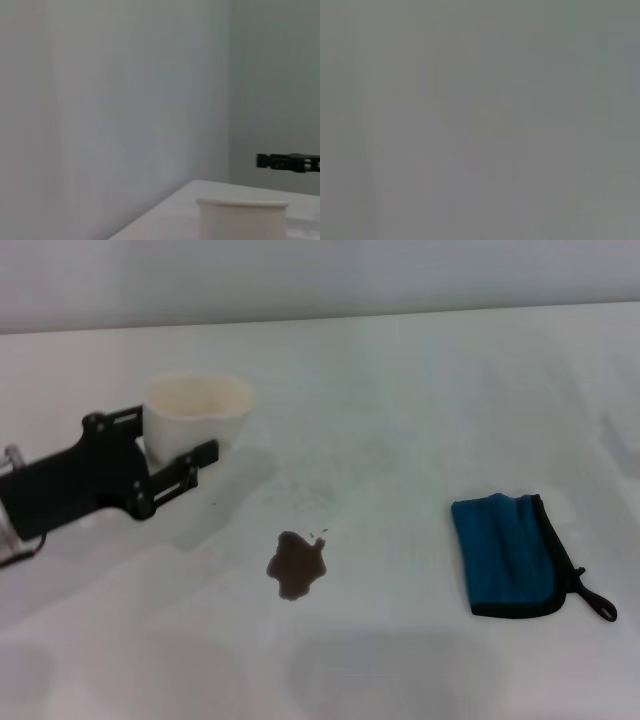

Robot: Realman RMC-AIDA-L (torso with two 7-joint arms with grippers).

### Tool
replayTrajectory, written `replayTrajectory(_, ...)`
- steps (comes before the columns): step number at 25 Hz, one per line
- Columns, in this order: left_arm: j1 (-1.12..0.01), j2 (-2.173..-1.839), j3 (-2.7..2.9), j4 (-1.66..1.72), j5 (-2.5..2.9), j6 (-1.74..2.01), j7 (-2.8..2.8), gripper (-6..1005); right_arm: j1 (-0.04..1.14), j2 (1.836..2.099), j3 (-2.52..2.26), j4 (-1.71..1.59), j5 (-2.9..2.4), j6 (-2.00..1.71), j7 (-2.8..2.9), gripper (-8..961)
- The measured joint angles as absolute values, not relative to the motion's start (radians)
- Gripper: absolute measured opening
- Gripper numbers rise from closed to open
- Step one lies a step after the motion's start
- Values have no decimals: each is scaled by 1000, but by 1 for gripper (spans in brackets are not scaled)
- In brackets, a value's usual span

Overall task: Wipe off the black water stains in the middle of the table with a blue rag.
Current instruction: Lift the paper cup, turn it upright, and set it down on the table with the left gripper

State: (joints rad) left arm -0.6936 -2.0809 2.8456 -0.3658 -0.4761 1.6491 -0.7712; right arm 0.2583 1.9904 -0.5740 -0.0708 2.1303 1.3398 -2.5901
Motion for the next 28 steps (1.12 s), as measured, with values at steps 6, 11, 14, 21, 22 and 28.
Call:
replayTrajectory(6, -585, -2079, 2846, -267, -534, 1557, -659, 482, 247, 1990, -582, -121, 2122, 1297, -2595, 789)
replayTrajectory(11, -536, -2081, 2846, -199, -537, 1466, -586, 479, 244, 1990, -583, -133, 2121, 1293, -2591, 790)
replayTrajectory(14, -513, -2082, 2846, -155, -541, 1408, -513, 480, 244, 1991, -585, -141, 2121, 1293, -2588, 790)
replayTrajectory(21, -481, -2081, 2845, -96, -567, 1317, -403, 470, 247, 1991, -586, -144, 2121, 1293, -2588, 790)
replayTrajectory(22, -472, -2082, 2845, -79, -578, 1302, -367, 469, 247, 1991, -586, -144, 2121, 1292, -2588, 790)
replayTrajectory(28, -437, -2082, 2846, -13, -634, 1253, -220, 466, 246, 1990, -582, -144, 2121, 1275, -2590, 790)
